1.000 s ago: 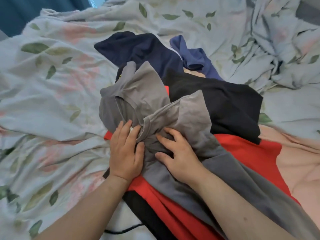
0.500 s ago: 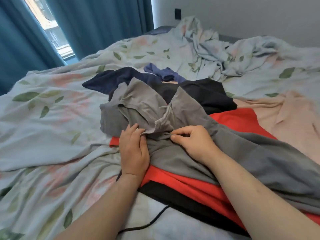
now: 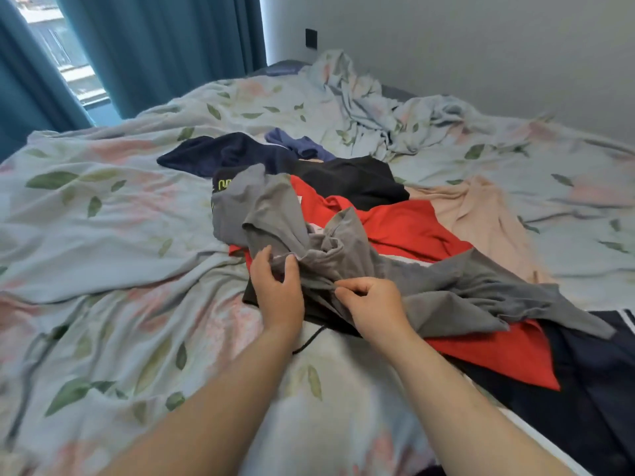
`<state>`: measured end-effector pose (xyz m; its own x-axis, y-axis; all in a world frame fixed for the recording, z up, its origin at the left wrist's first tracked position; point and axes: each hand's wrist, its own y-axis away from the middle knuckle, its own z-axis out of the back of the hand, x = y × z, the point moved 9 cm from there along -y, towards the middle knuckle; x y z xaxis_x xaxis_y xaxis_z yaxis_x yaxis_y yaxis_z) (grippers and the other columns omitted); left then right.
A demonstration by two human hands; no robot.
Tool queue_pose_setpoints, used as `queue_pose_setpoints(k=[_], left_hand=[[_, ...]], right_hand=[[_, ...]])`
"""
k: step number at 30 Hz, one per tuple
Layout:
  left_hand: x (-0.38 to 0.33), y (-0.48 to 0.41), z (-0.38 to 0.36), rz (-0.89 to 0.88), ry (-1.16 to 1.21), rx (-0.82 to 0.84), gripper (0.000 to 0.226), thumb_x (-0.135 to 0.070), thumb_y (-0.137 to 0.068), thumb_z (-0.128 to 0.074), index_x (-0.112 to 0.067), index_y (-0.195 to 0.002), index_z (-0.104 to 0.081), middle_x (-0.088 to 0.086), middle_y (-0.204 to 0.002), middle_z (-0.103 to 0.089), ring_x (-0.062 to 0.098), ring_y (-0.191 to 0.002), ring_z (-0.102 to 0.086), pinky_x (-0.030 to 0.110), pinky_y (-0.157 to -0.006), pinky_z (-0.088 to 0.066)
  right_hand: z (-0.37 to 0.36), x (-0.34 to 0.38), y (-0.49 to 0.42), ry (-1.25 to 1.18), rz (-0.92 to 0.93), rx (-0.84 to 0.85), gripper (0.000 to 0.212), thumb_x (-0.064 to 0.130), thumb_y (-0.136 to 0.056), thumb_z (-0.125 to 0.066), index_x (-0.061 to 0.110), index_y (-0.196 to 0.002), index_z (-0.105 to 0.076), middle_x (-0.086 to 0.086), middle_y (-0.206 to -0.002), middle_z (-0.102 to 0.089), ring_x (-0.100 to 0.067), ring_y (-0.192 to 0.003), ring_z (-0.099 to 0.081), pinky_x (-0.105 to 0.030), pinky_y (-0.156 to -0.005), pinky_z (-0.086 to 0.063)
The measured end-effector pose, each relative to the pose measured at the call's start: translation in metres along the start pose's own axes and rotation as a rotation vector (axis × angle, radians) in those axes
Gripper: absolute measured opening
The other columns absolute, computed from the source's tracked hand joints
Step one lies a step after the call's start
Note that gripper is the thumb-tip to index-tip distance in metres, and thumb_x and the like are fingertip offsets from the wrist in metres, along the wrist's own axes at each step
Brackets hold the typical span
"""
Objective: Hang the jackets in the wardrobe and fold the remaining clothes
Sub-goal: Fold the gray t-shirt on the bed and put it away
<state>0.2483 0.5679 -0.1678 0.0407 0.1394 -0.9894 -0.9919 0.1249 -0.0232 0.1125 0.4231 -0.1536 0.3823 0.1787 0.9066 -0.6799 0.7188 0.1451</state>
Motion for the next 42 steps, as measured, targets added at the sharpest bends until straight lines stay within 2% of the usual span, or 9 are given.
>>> queue_pose_setpoints(k=[2,7,11,17,20,24,30,36,42], left_hand=[[0.003,0.037,0.014,0.207,0.268,-0.031,0.047,-0.026,-0.094,-0.064,-0.013,-0.136,-0.047,-0.001,-0.124,-0.058,0.002,-0.114,-0.058,0.021,-0.099,-0.046],[-0.015,0.08,0.015,0.6,0.742,0.37,0.025,-0.016,-0.086,-0.062,0.002,-0.103,-0.06,0.021,-0.093,-0.066,0.024,-0.076,-0.07,0.031,-0.066,-0.059],[-0.056,0.092,0.05,0.437,0.595,0.502,0.049,0.027,-0.077,-0.036,0.008,-0.118,-0.055,0.028,-0.101,-0.061,0.038,-0.088,-0.062,0.046,-0.079,-0.054],[-0.156,0.121,0.095,0.101,0.418,0.827,0.07,0.019,-0.058,-0.041,-0.003,-0.121,-0.063,0.025,-0.103,-0.07,0.031,-0.089,-0.067,0.034,-0.072,-0.053],[-0.212,0.154,0.102,-0.07,0.306,1.108,0.07,0.022,-0.057,-0.04,0.004,-0.122,-0.06,0.018,-0.103,-0.071,0.026,-0.092,-0.069,0.029,-0.071,-0.055],[-0.283,0.192,0.116,-0.244,0.142,1.309,0.062,0.007,-0.052,-0.054,0.0,-0.114,-0.065,0.015,-0.096,-0.069,0.023,-0.089,-0.067,0.028,-0.068,-0.053],[-0.347,0.194,0.139,-0.386,-0.027,1.262,0.064,0.011,-0.052,-0.045,-0.013,-0.105,-0.072,0.014,-0.089,-0.066,0.024,-0.08,-0.062,0.029,-0.064,-0.049],[-0.385,0.146,0.152,-0.616,-0.38,0.751,0.052,-0.008,-0.06,-0.053,-0.04,-0.102,-0.056,-0.002,-0.09,-0.068,0.014,-0.08,-0.066,0.032,-0.068,-0.056],[-0.406,0.113,0.139,-0.671,-0.446,0.434,0.015,-0.004,-0.073,-0.051,-0.015,-0.073,-0.06,0.002,-0.072,-0.065,0.02,-0.074,-0.061,0.032,-0.067,-0.048]], right_hand=[[0.0,0.0,0.031,-0.062,-0.024,0.011,0.012,0.012,-0.087,-0.073,0.021,-0.089,-0.08,0.025,-0.073,-0.068,0.017,-0.072,-0.062,-0.001,-0.07,-0.043],[-0.013,0.016,0.11,-0.066,0.012,0.125,0.019,0.005,-0.086,-0.072,0.023,-0.09,-0.078,0.024,-0.076,-0.07,0.014,-0.078,-0.064,-0.005,-0.074,-0.045],[-0.025,0.039,0.17,-0.21,-0.095,0.307,0.032,-0.006,-0.092,-0.058,0.022,-0.097,-0.072,0.004,-0.081,-0.071,-0.004,-0.069,-0.067,-0.017,-0.071,-0.054],[0.054,0.134,0.211,-0.369,0.167,0.246,0.033,-0.014,-0.091,-0.053,0.01,-0.078,-0.073,-0.007,-0.07,-0.071,-0.015,-0.052,-0.06,-0.025,-0.046,-0.05],[0.095,0.196,0.209,-0.163,0.398,0.07,0.037,-0.007,-0.089,-0.056,0.024,-0.097,-0.073,0.011,-0.087,-0.073,-0.003,-0.072,-0.064,-0.018,-0.068,-0.053],[0.091,0.248,0.209,-0.005,0.432,0.352,0.054,0.009,-0.086,-0.065,0.037,-0.131,-0.057,0.021,-0.133,-0.056,0.01,-0.122,-0.05,-0.02,-0.108,-0.038],[0.123,0.281,0.228,-0.068,0.411,0.467,0.033,0.017,-0.081,-0.068,-0.011,-0.097,-0.064,-0.022,-0.09,-0.066,-0.025,-0.083,-0.058,-0.039,-0.077,-0.043],[0.2,0.344,0.249,-0.189,0.645,0.039,0.019,0.002,-0.096,-0.056,0.017,-0.086,-0.061,0.006,-0.069,-0.061,-0.006,-0.065,-0.053,-0.018,-0.058,-0.041],[0.247,0.4,0.274,-0.312,0.811,-0.164,0.026,0.006,-0.097,-0.058,0.026,-0.085,-0.068,0.004,-0.076,-0.068,-0.008,-0.072,-0.062,-0.018,-0.066,-0.049]])
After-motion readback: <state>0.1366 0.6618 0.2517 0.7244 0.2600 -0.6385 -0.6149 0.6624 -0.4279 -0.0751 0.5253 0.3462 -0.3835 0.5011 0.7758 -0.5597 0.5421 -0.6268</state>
